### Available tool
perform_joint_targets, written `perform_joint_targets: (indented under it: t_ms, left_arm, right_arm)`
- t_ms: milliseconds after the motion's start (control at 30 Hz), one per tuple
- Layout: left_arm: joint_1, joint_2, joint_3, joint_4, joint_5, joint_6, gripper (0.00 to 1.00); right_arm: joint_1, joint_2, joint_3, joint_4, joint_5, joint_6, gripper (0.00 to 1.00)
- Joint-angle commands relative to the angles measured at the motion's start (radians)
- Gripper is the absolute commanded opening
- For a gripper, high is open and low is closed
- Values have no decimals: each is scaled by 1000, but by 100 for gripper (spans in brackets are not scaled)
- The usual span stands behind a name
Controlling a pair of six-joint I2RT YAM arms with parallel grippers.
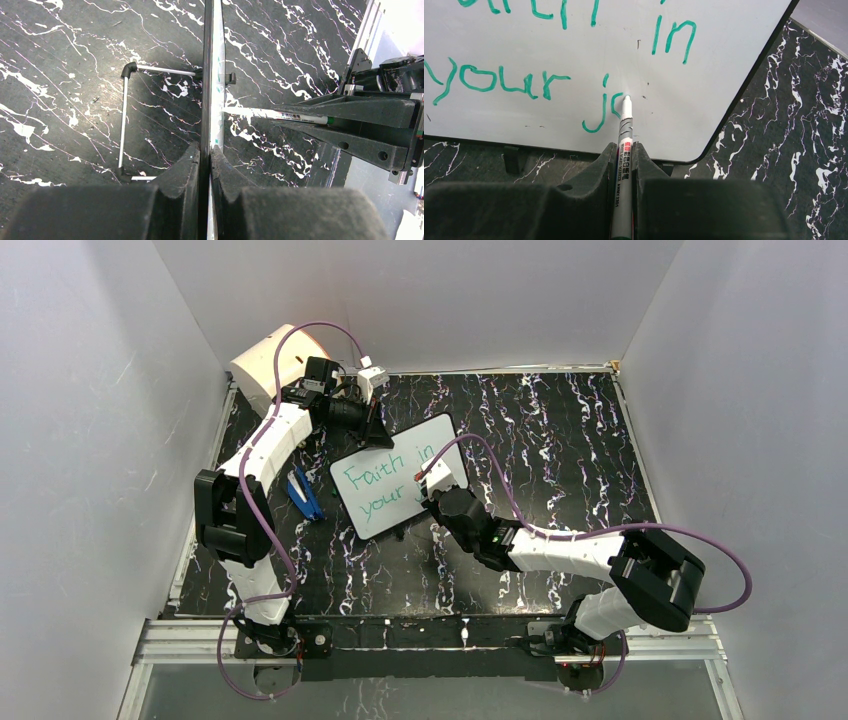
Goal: Write a sentence on the whiteboard
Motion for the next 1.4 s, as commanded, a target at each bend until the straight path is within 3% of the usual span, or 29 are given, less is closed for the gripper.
perform_joint_targets:
  t_ms: [0, 800, 1367]
  left_arm:
    - [-12, 25, -26, -61, -85, 23, 0]
    - [-11, 25, -29, -60, -114, 24, 0]
    - [-11, 24, -28, -62, -111, 24, 0]
  right_arm:
    - [-5, -16, 34, 35, -51, 14, 0]
    - [-13, -120, -22, -9, 2, 6, 0]
    - [-32, -90, -36, 28, -12, 9, 0]
